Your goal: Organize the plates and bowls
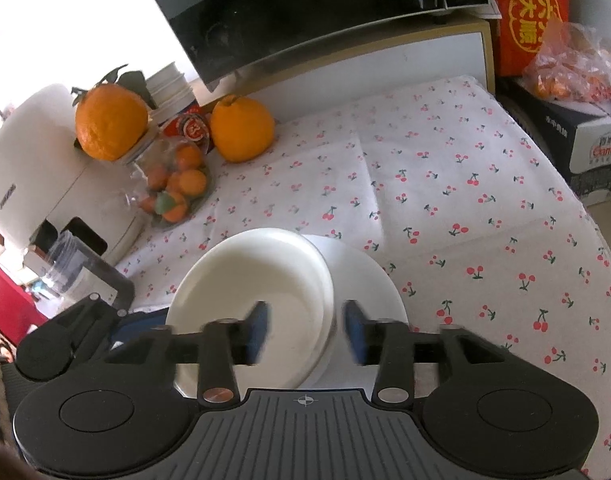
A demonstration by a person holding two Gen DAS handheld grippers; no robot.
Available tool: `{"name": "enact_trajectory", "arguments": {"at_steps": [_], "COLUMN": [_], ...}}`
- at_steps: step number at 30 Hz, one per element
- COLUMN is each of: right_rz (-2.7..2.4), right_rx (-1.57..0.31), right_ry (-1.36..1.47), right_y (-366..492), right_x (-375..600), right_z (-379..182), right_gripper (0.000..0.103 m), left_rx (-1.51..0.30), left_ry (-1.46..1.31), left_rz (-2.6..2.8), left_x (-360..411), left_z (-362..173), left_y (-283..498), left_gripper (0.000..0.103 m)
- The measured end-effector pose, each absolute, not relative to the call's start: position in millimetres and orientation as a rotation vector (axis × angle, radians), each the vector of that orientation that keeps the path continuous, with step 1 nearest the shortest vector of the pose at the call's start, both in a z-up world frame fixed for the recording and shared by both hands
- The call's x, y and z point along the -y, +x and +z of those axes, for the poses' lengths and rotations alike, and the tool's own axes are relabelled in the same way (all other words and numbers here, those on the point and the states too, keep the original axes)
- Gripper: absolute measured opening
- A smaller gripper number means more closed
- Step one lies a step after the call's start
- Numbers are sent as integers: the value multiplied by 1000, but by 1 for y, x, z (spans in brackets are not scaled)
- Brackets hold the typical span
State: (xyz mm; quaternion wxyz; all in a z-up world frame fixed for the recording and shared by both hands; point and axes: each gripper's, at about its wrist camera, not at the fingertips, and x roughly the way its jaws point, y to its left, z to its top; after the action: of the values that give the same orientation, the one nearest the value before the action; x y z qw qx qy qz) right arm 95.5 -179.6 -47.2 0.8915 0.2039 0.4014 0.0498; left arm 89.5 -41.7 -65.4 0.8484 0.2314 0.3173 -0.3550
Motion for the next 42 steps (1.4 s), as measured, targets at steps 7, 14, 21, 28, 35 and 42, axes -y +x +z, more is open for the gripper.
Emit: {"name": "enact_trajectory", "arguments": {"at_steps": [7, 14, 21, 28, 35, 42], "right_rz": [96, 77, 34, 38, 34, -5], "right_rx": [-808, -766, -792, -836, -899, -910], "right_ry": [462, 411, 398, 341, 292, 244], "right_y": [96, 93, 74, 46, 14, -11], "right_x": [192, 208, 226, 217, 206, 197], "right_z": [-41, -34, -30, -15, -7, -11], "right_gripper": [71, 83, 84, 89, 95, 99], "left_rx": [-679, -676, -708, -764, -828, -871], "left_ry": [447, 405, 302, 291, 230, 171], "left_rz": [-766, -748, -672, -479, -320, -194], "left_x": [37, 27, 8, 6, 6, 11], "left_z": [-60, -52, -44, -28, -16, -21], "left_y": [90, 87, 76, 61, 44, 23], "left_gripper": [97, 100, 103, 103, 103, 103]}}
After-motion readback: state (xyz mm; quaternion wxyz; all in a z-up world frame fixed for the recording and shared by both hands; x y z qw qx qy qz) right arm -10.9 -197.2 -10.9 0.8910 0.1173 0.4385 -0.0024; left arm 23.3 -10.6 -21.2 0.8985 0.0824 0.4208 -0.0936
